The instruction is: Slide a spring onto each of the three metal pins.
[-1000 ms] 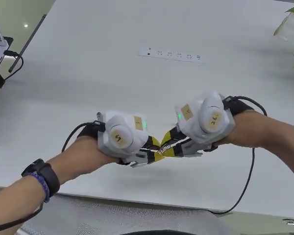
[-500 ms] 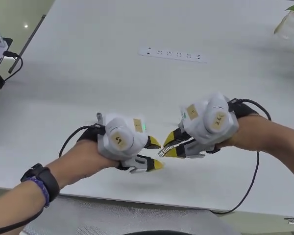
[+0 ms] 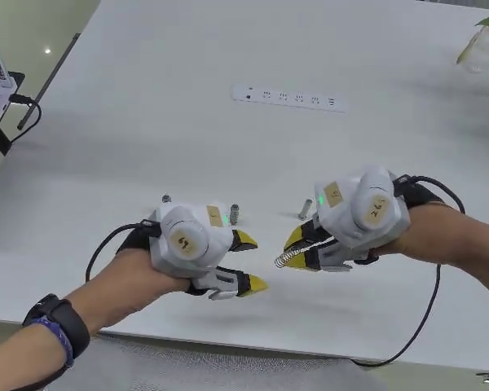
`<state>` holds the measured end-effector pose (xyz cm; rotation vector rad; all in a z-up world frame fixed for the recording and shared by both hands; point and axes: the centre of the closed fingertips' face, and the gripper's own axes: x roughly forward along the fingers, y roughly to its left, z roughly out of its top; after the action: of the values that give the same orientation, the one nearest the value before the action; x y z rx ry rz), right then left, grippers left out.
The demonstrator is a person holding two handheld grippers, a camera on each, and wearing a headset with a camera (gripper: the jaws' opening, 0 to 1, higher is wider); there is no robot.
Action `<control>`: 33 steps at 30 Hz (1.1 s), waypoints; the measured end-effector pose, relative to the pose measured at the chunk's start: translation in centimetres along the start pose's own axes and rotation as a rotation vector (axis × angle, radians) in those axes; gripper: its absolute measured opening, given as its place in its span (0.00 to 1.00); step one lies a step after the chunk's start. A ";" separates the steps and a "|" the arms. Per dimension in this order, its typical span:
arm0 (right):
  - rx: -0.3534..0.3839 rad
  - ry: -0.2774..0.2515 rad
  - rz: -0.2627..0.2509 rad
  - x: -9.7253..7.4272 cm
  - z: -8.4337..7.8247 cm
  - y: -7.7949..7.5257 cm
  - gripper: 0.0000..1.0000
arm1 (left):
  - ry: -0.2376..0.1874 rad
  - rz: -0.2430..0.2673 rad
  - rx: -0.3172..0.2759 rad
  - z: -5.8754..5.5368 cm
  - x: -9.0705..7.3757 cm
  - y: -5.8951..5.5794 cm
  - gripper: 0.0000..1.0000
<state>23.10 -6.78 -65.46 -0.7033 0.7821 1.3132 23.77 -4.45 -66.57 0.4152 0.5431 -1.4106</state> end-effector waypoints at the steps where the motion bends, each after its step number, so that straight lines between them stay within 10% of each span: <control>1: 0.003 0.001 -0.002 -0.1 -0.1 -0.1 0.08 | -0.005 0.007 -0.009 0.0 -0.2 0.2 0.33; 33: 0.096 0.080 -0.104 -2.4 -5.2 -7.1 0.08 | -0.060 0.327 -0.294 -5.8 -10.2 6.9 0.64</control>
<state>29.46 -13.35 -66.35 -0.7134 0.8559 1.1520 29.18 8.01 -65.66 0.2120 0.5943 -1.0078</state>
